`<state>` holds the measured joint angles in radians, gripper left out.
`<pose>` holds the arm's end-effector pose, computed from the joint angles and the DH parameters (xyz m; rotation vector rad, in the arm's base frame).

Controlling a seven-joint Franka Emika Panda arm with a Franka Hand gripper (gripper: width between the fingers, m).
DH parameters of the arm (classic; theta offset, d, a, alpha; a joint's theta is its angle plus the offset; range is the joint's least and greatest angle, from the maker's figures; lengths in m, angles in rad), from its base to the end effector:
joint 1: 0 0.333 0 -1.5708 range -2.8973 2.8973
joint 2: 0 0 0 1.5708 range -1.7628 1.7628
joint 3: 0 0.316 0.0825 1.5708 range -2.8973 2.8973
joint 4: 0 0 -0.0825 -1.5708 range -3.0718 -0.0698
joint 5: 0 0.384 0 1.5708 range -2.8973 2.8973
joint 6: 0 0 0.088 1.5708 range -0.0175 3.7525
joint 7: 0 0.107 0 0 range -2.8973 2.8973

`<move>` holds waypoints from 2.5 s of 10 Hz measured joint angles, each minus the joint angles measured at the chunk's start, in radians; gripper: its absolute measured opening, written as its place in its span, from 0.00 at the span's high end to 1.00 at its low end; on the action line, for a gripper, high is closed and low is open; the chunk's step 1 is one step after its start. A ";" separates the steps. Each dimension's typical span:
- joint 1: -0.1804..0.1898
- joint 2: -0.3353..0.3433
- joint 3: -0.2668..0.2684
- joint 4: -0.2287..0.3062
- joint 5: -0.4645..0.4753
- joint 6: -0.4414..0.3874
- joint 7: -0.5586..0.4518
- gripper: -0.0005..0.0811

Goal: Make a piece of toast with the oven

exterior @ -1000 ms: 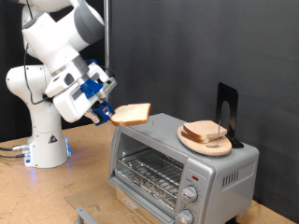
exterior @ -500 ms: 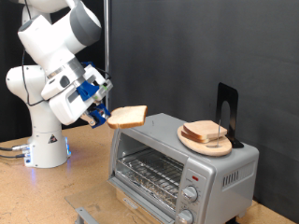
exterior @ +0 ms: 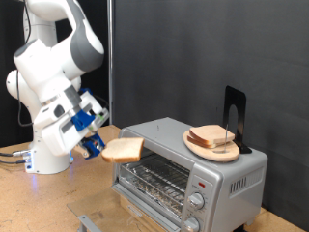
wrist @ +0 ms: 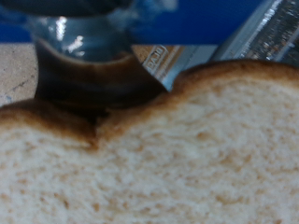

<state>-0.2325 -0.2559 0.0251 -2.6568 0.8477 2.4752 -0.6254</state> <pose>0.4053 -0.0880 0.3310 -2.6374 0.3250 -0.3814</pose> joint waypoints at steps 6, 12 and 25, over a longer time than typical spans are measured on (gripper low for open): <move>0.014 0.209 0.017 0.022 0.178 0.135 -0.164 0.50; 0.013 0.209 0.018 0.084 -0.160 0.014 -0.178 0.50; 0.067 0.239 0.177 0.156 -0.668 0.155 0.021 0.50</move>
<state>-0.1657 -0.0168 0.2017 -2.5009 0.1796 2.6306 -0.6044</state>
